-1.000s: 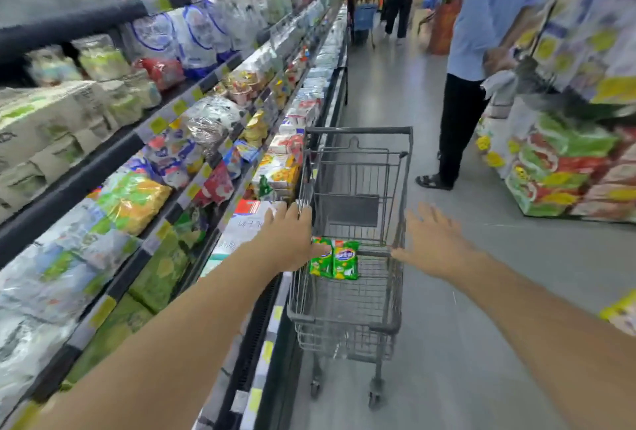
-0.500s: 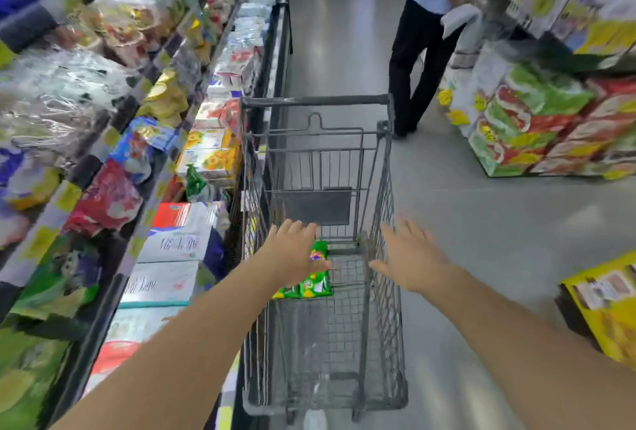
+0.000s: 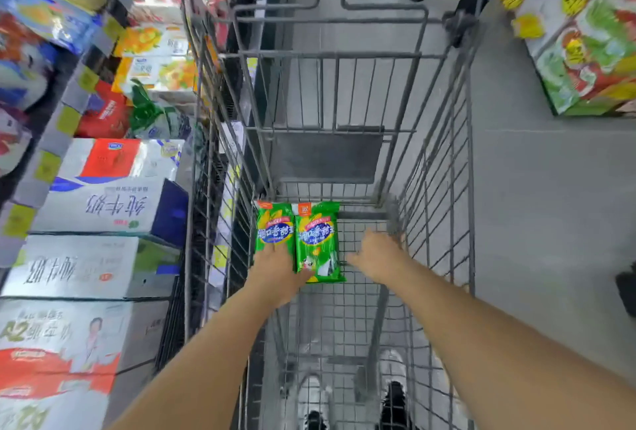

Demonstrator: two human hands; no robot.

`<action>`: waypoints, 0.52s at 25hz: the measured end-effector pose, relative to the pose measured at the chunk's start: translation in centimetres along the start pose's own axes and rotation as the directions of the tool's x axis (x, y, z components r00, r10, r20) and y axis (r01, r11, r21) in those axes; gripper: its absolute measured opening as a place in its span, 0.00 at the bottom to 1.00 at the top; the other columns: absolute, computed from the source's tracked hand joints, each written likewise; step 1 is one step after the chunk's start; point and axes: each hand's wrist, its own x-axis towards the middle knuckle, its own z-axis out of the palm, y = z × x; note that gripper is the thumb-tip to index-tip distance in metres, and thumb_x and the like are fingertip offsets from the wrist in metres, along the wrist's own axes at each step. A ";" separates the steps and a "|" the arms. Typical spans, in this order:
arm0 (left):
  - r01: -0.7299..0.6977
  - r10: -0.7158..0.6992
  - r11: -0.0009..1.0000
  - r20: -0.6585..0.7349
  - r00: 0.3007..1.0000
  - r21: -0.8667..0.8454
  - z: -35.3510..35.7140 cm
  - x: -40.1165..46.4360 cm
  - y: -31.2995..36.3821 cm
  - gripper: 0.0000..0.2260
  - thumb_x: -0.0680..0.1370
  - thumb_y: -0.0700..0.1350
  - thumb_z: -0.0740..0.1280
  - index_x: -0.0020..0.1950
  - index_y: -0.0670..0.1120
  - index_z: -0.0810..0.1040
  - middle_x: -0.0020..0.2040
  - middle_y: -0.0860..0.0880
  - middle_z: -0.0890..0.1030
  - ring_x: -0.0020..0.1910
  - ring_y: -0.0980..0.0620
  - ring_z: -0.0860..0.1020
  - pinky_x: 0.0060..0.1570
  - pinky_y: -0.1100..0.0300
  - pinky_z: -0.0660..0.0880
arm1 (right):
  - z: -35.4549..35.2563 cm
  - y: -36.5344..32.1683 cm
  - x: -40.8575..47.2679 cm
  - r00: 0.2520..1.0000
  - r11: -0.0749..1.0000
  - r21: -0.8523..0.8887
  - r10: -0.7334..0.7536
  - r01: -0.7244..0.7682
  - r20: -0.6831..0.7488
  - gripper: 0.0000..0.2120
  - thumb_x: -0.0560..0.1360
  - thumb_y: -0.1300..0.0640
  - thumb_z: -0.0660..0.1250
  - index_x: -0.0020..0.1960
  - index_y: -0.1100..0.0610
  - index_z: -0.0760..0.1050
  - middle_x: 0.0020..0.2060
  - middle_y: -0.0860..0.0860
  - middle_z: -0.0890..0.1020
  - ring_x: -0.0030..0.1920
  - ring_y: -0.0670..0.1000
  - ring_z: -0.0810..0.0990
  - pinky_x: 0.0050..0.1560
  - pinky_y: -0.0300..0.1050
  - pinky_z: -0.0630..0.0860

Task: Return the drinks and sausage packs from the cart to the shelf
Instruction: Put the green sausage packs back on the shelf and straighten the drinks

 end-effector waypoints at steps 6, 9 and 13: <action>0.206 -0.206 0.979 -0.098 0.974 -0.009 4.4 7.4 -1.6 0.39 0.77 0.62 0.64 0.77 0.39 0.57 0.76 0.37 0.61 0.76 0.39 0.59 0.74 0.47 0.59 | 6.2 1.3 8.6 0.997 0.989 0.126 0.076 -0.079 0.028 0.12 0.76 0.52 0.67 0.43 0.60 0.72 0.43 0.57 0.77 0.49 0.58 0.77 0.43 0.46 0.71; 0.298 -0.299 0.954 -0.106 0.948 -0.029 6.2 9.2 -1.1 0.43 0.76 0.62 0.65 0.80 0.41 0.49 0.80 0.39 0.52 0.78 0.37 0.52 0.74 0.44 0.57 | 8.4 1.6 11.5 0.996 0.979 0.183 0.085 -0.091 0.039 0.15 0.76 0.53 0.68 0.56 0.63 0.73 0.48 0.57 0.76 0.49 0.57 0.76 0.42 0.46 0.70; 0.402 -0.420 0.902 -0.109 0.901 -0.155 6.9 10.3 -0.7 0.44 0.76 0.56 0.69 0.81 0.43 0.45 0.81 0.43 0.47 0.78 0.39 0.51 0.73 0.42 0.56 | 11.1 1.6 14.3 0.985 0.924 0.345 0.138 -0.166 0.104 0.23 0.73 0.51 0.72 0.63 0.62 0.72 0.57 0.58 0.81 0.55 0.59 0.80 0.45 0.45 0.74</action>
